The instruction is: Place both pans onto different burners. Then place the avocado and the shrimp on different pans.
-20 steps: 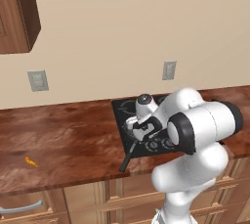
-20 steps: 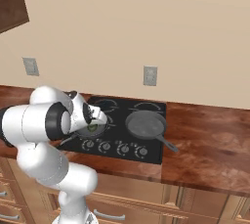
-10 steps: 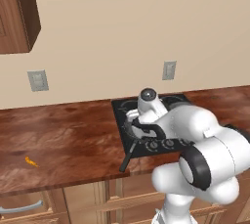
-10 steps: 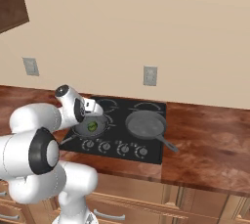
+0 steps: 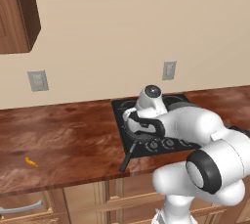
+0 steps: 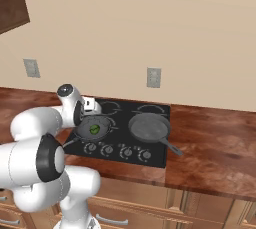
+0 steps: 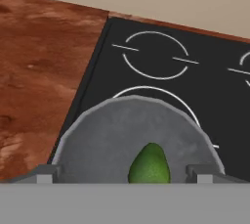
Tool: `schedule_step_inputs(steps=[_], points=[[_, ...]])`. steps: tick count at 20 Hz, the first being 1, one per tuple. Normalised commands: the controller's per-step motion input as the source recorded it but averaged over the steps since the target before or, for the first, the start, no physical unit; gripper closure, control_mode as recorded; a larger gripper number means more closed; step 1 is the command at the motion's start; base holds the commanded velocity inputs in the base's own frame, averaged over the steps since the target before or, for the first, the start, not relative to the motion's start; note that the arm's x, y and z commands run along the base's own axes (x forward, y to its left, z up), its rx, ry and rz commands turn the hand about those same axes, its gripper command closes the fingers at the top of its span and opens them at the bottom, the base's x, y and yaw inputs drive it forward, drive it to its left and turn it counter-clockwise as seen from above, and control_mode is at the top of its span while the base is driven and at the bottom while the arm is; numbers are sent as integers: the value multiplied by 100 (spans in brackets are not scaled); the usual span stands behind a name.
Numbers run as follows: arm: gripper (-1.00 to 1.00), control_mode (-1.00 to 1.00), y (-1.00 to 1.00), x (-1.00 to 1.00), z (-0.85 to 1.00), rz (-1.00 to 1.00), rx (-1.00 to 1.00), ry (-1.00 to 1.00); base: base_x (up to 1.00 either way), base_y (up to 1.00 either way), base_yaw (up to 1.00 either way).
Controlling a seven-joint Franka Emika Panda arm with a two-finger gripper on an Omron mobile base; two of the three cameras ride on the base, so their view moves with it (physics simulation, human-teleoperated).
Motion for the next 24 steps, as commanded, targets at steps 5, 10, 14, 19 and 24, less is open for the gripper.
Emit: schedule_step_inputs(steps=[5,10,14,19,24], points=[[-100,-100,36,0,0,20,0,0,0,0,0],[-100,-100,46,0,0,19,0,0,0,0,0],[-100,-100,52,0,0,12,1,0,0,0,0],[-100,-100,55,0,0,7,2,0,0,0,0],[-100,-100,37,-4,3,1,0,1,0,0,0]])
